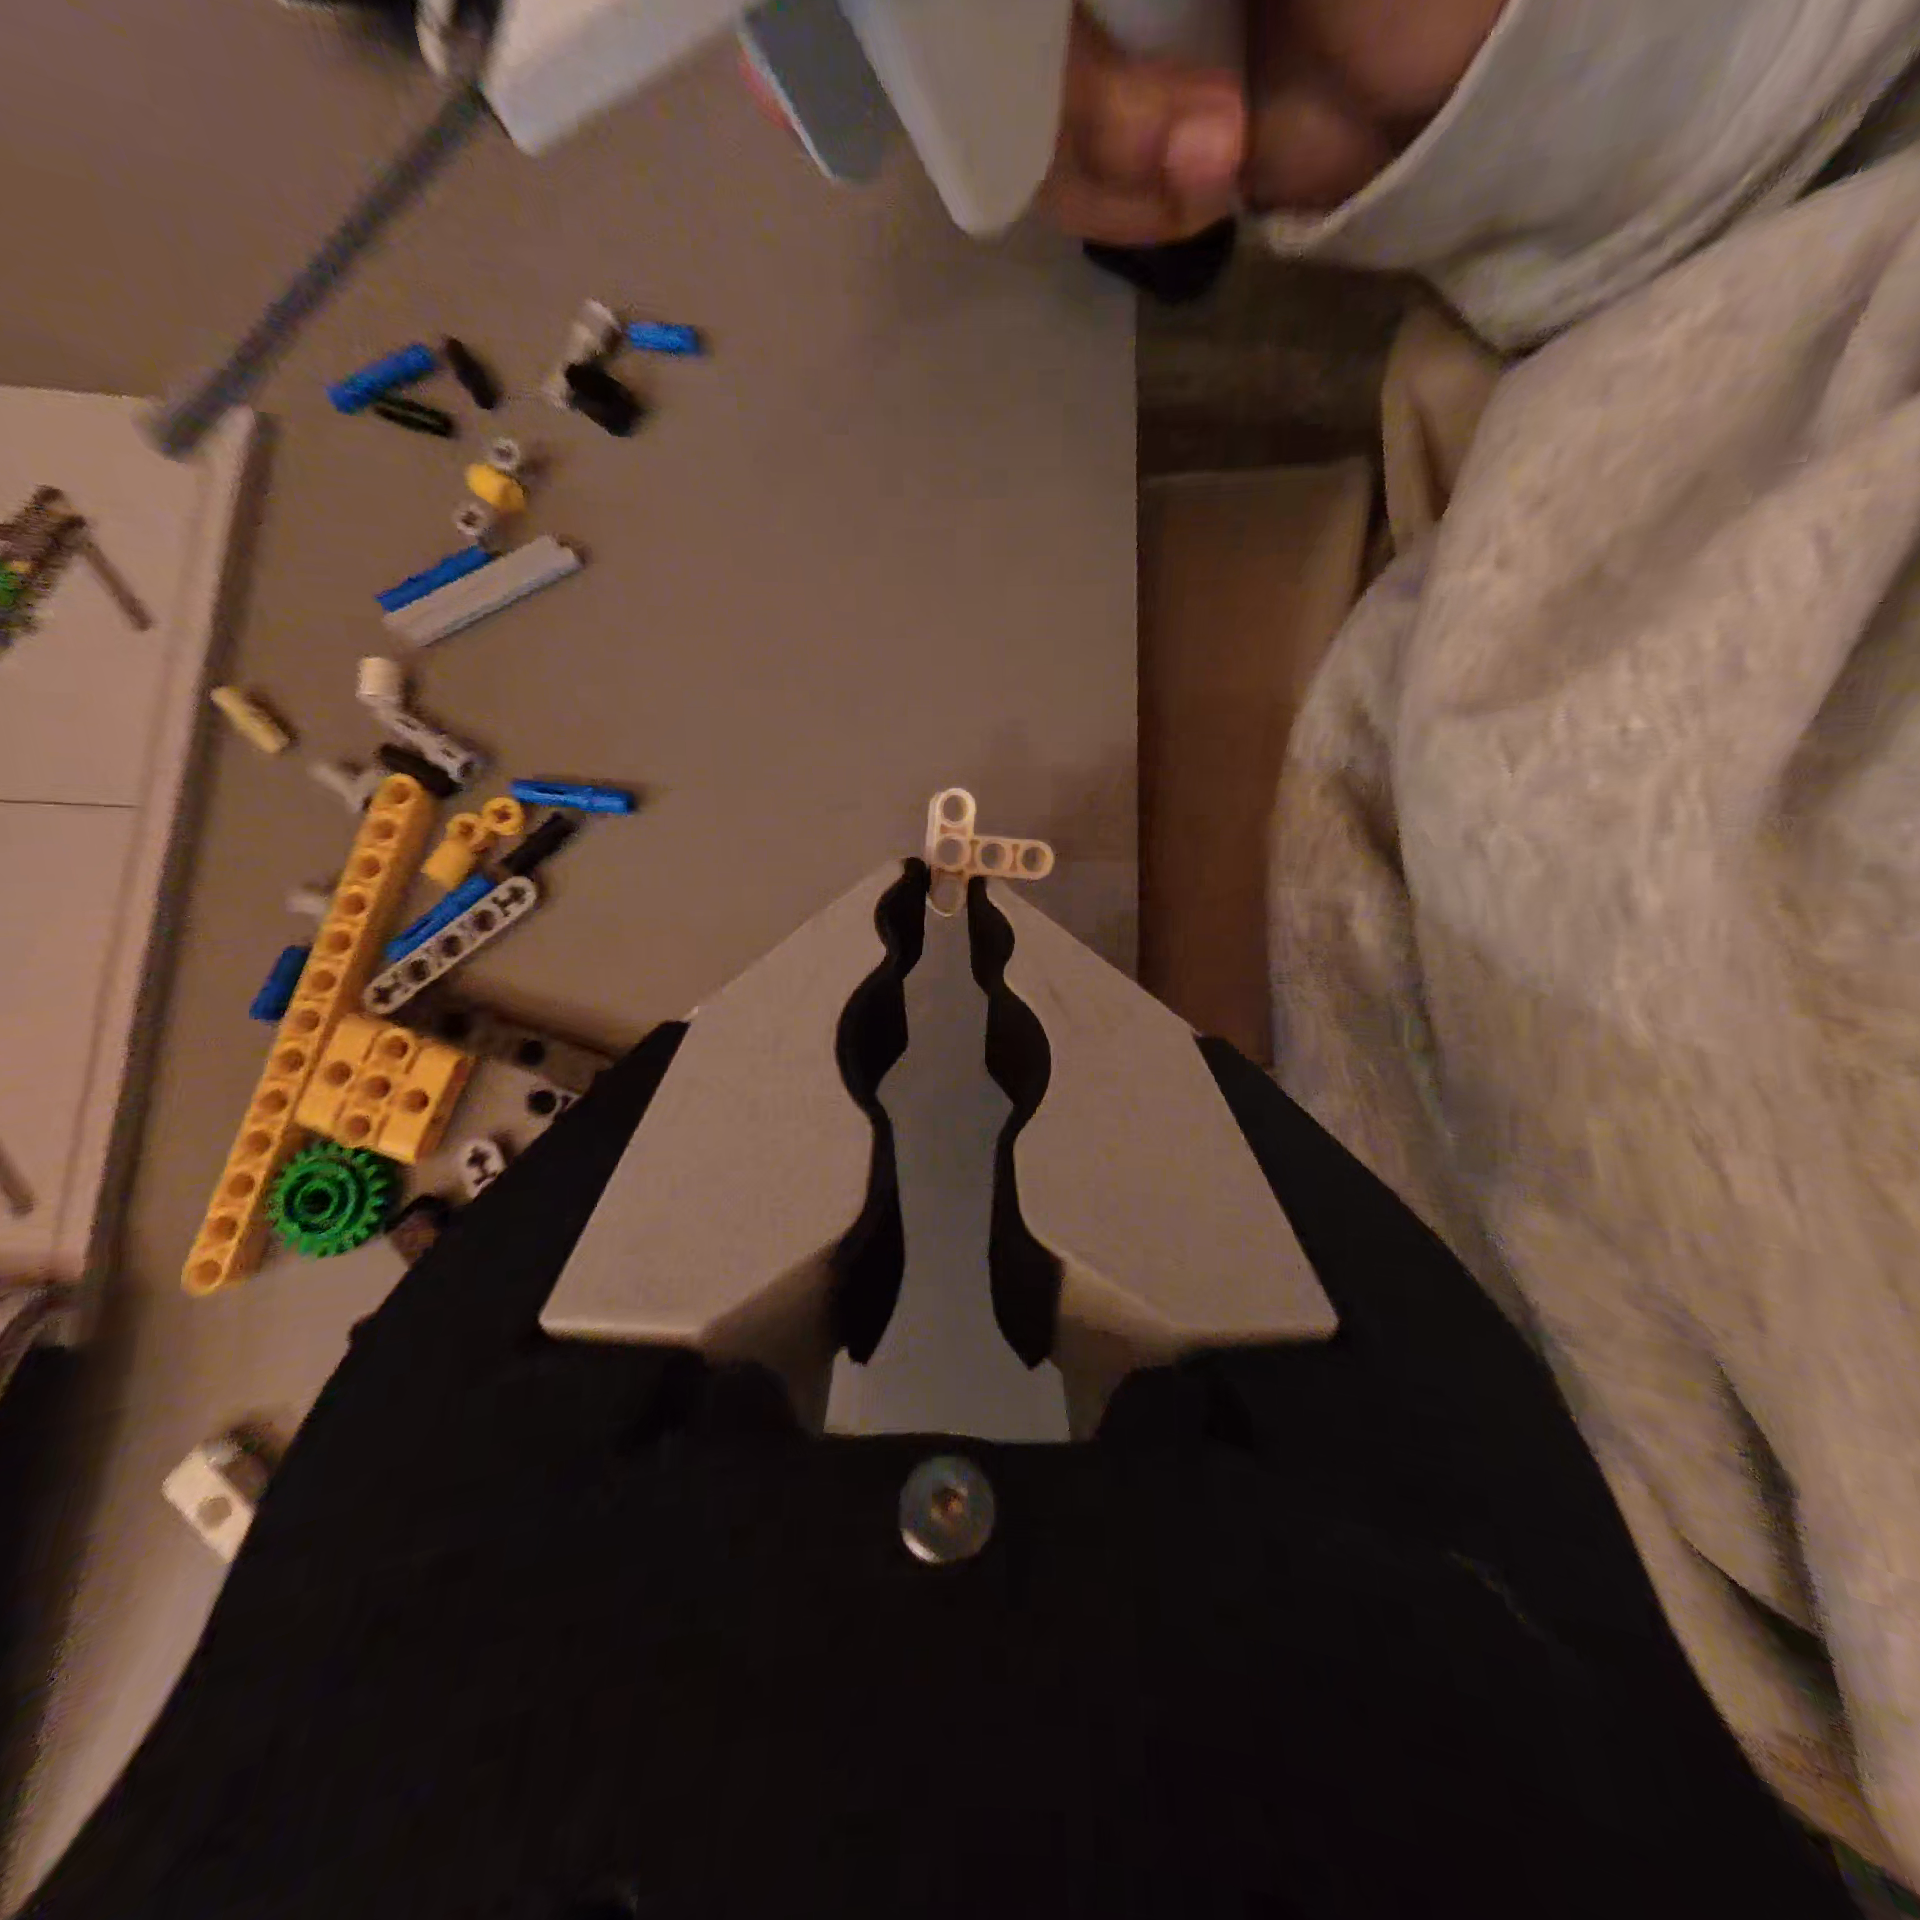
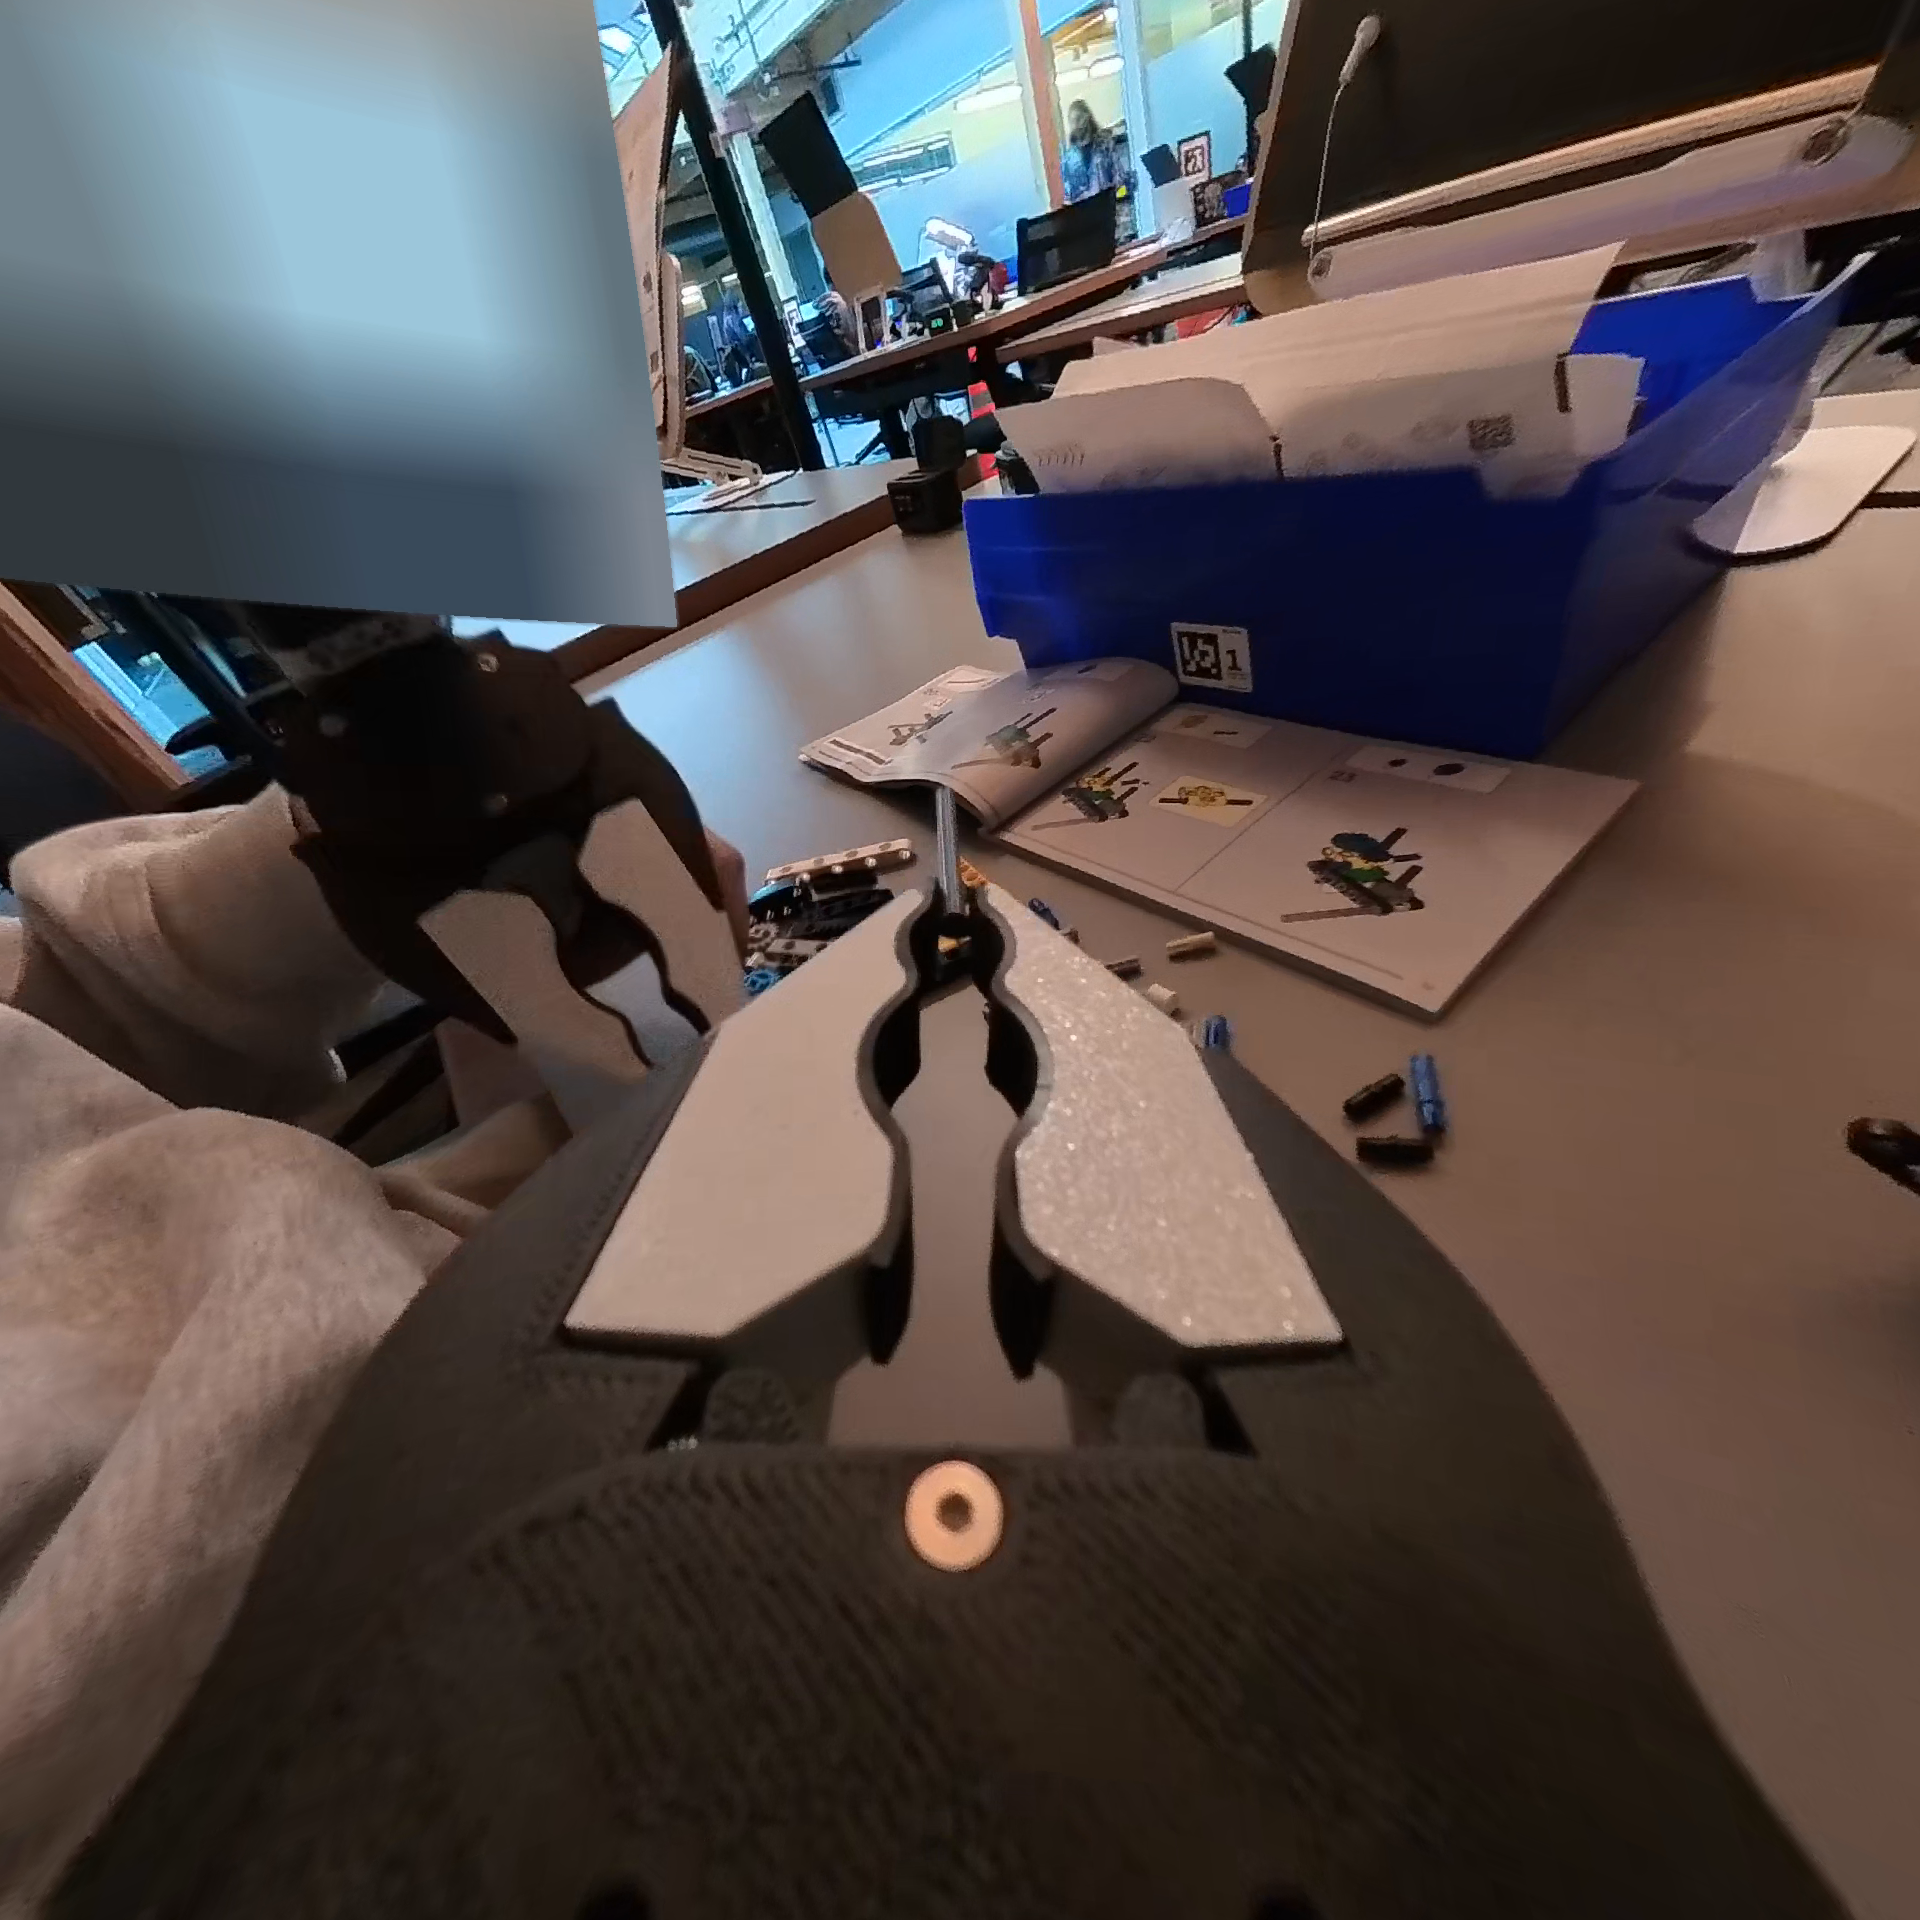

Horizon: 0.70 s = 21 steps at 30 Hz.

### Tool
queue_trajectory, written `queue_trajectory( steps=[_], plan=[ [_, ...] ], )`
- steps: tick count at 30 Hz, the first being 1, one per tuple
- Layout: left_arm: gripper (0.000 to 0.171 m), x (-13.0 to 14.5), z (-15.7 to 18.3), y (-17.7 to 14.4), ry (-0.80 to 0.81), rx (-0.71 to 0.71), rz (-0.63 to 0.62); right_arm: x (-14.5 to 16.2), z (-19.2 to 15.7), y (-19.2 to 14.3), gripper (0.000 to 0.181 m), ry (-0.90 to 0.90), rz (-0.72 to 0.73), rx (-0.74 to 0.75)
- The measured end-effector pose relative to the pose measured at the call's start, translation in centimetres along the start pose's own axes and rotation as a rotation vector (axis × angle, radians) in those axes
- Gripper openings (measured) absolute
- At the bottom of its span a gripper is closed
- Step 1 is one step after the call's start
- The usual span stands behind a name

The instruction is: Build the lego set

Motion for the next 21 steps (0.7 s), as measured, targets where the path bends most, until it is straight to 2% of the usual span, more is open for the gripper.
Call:
queue_trajectory(
  steps=[6,10,14,18,21],
  plan=[
    [0.008,0.3,-0.1,1.4,-0.014,-0.021,-0.052,-0.2,0.0,-0.4,0.003,0.009,0.015,-0.006],
    [0.018,0.2,-0.1,0.7,-0.062,-0.039,-0.001,-0.2,0.2,-0.5,0.003,0.012,0.017,-0.003],
    [0.020,0.1,0.8,0.0,-0.110,-0.130,0.069,0.0,0.5,-0.5,0.003,0.018,0.014,0.008],
    [0.024,-0.1,2.7,1.3,-0.239,-0.134,0.118,0.6,0.8,-0.2,0.003,0.042,-0.034,0.004],
    [0.021,-0.1,3.7,2.5,-0.298,-0.242,0.157,1.1,0.8,0.2,0.004,0.041,-0.094,-0.015]
  ],
)
Point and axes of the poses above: each gripper's, where its closed fingertips meet, y out along the fingers, x out of its underside, z = x × y across the jaws, the point moved 10 cm from there along -y, back along the fingers, and after that the axes turned 14 degrees about -y, right-handed, at the moved point
